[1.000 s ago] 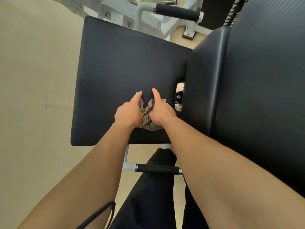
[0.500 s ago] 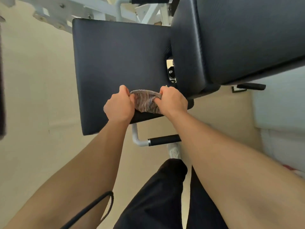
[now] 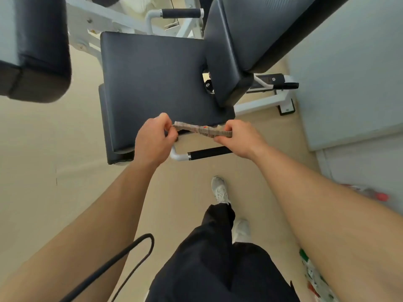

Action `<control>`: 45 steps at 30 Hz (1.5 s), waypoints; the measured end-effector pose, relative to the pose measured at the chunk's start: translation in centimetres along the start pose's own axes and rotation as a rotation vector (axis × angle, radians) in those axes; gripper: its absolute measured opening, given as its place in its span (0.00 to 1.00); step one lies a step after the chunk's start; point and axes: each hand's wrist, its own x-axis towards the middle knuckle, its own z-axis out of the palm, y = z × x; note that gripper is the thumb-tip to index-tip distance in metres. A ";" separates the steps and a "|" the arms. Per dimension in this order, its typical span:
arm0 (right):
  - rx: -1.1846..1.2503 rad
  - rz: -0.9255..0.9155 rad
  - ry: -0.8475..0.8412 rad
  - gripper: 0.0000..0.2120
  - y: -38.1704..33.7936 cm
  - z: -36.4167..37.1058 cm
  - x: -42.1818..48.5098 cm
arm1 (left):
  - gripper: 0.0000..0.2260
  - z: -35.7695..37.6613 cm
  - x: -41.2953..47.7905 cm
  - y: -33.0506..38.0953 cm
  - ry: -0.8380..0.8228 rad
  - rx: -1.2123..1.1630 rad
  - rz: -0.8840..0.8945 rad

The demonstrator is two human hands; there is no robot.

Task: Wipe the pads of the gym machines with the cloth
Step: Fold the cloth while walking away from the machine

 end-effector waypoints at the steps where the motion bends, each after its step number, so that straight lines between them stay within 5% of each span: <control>1: 0.103 0.018 -0.003 0.13 0.3 -0.3 -1.4 | 0.06 -0.5 -1.1 0.5 -0.004 -0.071 -0.044; 9: 0.763 0.113 0.190 0.05 -1.4 0.5 -13.1 | 0.06 -4.4 -10.7 2.5 0.026 -0.536 -0.442; 14: 0.857 0.128 0.164 0.02 -5.0 3.8 -19.2 | 0.09 -7.4 -15.4 1.8 -0.199 -0.851 -0.618; 19: 0.626 -0.034 0.166 0.10 -10.0 7.3 -21.8 | 0.05 -11.1 -18.1 0.5 -0.390 -1.034 -0.575; 28: 0.467 -0.206 0.172 0.16 -21.7 11.8 -23.7 | 0.07 -19.5 -20.2 -7.5 -0.411 -1.271 -0.584; 36: 0.412 -0.325 0.158 0.13 -29.2 14.5 -25.3 | 0.12 -24.0 -22.2 -13.4 -0.204 -1.318 -0.635; 45: 0.219 -0.500 -0.101 0.11 -32.7 15.4 -25.8 | 0.10 -26.2 -25.9 -15.8 -0.022 -1.558 -0.768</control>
